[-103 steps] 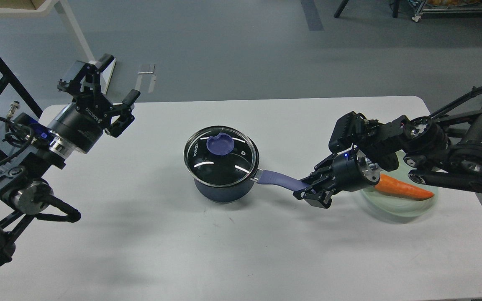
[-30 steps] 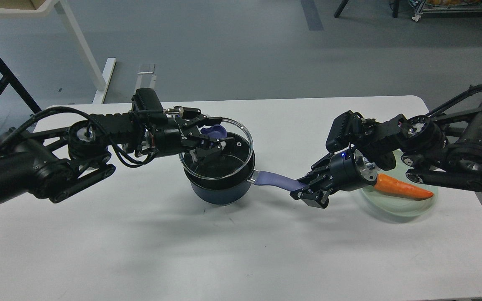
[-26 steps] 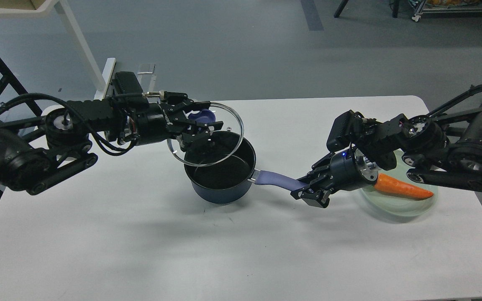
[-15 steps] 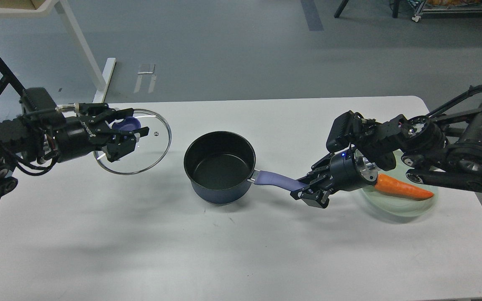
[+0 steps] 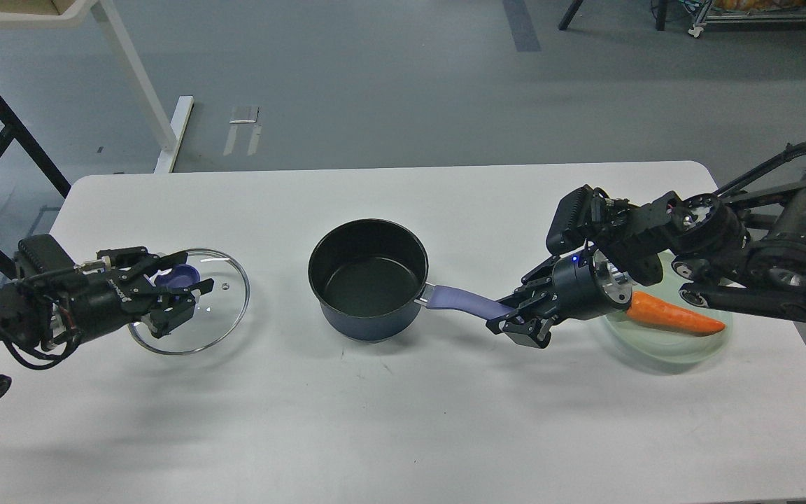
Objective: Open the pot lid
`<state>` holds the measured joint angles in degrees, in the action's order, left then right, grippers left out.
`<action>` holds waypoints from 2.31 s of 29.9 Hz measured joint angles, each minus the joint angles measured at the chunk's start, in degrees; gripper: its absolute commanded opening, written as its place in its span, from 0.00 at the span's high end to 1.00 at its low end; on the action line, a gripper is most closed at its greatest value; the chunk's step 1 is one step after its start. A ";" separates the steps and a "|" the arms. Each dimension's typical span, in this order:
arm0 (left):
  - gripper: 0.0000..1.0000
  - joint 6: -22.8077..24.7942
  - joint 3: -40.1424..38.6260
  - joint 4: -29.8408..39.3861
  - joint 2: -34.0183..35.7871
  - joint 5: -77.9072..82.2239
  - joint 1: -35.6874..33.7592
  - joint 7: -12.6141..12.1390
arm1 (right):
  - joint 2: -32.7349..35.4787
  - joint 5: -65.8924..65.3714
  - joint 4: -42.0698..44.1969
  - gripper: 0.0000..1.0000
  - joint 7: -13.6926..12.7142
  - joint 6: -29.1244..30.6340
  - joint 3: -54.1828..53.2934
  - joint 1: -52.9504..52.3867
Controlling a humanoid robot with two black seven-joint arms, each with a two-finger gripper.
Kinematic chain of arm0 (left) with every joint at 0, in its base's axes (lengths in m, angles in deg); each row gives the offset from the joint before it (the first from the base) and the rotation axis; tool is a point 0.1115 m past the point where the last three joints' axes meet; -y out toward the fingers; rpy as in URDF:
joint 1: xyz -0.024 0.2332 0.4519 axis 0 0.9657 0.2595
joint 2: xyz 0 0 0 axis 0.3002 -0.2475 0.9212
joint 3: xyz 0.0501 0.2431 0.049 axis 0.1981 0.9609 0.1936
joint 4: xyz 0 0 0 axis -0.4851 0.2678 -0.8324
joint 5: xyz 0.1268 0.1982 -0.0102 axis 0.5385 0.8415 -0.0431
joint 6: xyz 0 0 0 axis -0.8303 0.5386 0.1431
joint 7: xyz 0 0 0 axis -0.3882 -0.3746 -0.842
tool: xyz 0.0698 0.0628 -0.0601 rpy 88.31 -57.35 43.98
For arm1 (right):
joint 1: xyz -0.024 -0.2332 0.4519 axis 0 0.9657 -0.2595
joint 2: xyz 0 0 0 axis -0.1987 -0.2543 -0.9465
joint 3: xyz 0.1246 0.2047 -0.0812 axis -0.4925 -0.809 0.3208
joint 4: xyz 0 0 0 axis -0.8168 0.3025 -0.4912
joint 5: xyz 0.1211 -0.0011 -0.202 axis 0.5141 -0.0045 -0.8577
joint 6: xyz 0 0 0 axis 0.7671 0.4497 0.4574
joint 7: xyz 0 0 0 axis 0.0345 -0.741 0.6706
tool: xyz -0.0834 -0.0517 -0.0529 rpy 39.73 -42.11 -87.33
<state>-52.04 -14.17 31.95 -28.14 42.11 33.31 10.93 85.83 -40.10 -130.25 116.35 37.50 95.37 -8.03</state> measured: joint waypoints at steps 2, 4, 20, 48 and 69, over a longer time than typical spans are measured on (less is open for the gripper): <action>0.57 -0.15 0.01 -0.58 -0.20 0.01 1.08 0.00 | 0.00 0.02 0.01 0.68 0.00 0.00 0.00 0.00; 0.55 -0.17 0.01 -0.80 -0.26 0.06 1.64 0.00 | 0.00 0.13 0.01 0.68 -0.01 0.00 0.00 0.00; 0.15 -0.71 0.04 -2.75 -1.62 0.27 3.36 -0.01 | 0.18 -0.02 0.01 0.68 -0.01 -0.69 0.00 0.00; 0.01 6.05 -3.22 5.40 4.45 -25.80 -5.80 -0.02 | 3.57 8.21 -2.14 0.02 0.00 -0.26 -0.39 -3.23; 0.01 29.15 -8.17 1.16 -4.28 -104.12 -4.54 -0.01 | 21.71 78.47 -1.25 0.01 -0.01 -0.67 -47.46 32.73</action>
<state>-22.89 -22.34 33.10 -32.43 -62.01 28.77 10.93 107.54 38.37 -131.51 116.34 36.83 47.91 24.71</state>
